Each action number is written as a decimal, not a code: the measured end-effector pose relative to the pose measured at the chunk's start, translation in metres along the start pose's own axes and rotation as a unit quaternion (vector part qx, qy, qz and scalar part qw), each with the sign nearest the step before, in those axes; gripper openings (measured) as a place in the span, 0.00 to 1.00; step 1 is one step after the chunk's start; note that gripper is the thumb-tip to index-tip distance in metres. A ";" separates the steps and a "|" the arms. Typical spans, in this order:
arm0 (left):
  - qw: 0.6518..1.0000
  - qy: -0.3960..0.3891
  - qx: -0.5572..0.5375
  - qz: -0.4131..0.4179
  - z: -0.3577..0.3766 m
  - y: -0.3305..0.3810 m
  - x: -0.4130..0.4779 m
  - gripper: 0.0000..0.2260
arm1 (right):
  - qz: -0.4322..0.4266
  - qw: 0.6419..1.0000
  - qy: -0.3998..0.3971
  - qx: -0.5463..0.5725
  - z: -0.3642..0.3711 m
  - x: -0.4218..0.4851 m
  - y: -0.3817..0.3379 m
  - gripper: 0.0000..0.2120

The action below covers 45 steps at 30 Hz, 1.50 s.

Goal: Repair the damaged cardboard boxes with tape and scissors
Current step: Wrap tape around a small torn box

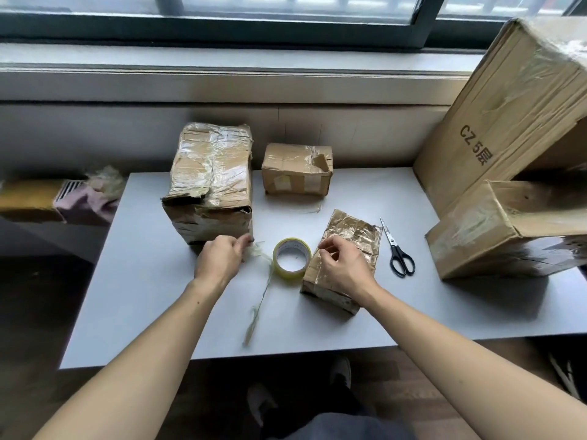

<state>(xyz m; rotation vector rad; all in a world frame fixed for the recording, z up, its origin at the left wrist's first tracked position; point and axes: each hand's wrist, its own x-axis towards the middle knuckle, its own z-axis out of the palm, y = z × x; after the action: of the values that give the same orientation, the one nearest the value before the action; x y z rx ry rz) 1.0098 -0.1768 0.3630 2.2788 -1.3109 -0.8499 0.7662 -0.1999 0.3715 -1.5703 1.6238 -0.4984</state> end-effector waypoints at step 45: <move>0.998 -0.061 0.014 0.014 0.131 0.147 -0.007 0.29 | 0.073 0.992 -0.021 0.100 -0.059 0.011 0.072 0.37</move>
<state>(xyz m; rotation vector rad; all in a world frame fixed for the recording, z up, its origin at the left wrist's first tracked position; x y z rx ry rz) 0.8260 -0.2464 0.3539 2.2562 -1.4103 -0.9800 0.6765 -0.2141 0.3498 -1.2970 1.5898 -0.5284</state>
